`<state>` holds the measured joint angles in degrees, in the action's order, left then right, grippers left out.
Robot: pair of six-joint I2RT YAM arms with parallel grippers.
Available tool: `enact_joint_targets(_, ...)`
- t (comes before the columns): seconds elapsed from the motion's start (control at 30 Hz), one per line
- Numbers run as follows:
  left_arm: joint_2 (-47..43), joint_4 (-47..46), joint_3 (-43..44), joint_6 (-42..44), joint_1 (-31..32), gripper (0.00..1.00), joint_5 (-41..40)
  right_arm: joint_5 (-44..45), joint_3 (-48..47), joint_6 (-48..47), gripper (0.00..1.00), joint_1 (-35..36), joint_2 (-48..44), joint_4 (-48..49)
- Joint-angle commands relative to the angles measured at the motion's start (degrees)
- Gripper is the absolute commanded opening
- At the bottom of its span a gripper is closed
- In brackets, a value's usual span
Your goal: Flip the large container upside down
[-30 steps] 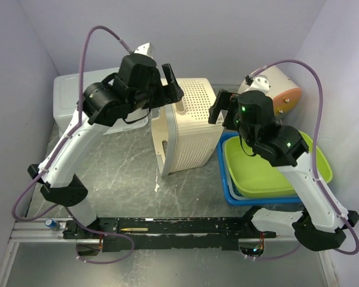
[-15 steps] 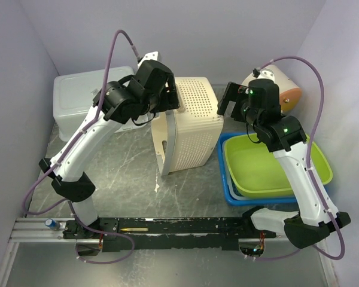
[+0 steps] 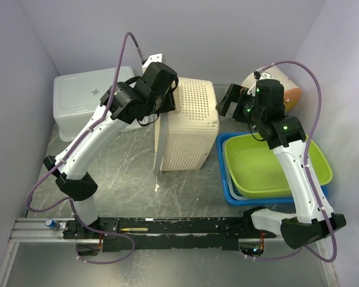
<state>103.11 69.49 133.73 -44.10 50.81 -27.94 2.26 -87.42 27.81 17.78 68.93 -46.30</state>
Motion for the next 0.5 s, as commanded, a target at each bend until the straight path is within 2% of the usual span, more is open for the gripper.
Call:
enact_joint_targets(0.0, -0.2, -0.7, -2.8, 1.1, 0.2, 0.38, -0.8, -12.2, 2.7, 0.1, 1.0, -5.2, -0.9, 3.4)
enact_joint_targets(0.2, -2.3, -2.1, -6.2, 0.6, -0.1, 0.08, 0.0, -34.3, 10.1, 7.3, 1.0, -12.3, -2.8, 14.2)
enact_joint_targets(0.47, -9.1, -10.6, -15.9, 1.1, -4.6, 0.07, 9.0, -49.4, 20.9, 24.0, 1.0, -12.8, -6.5, 37.7)
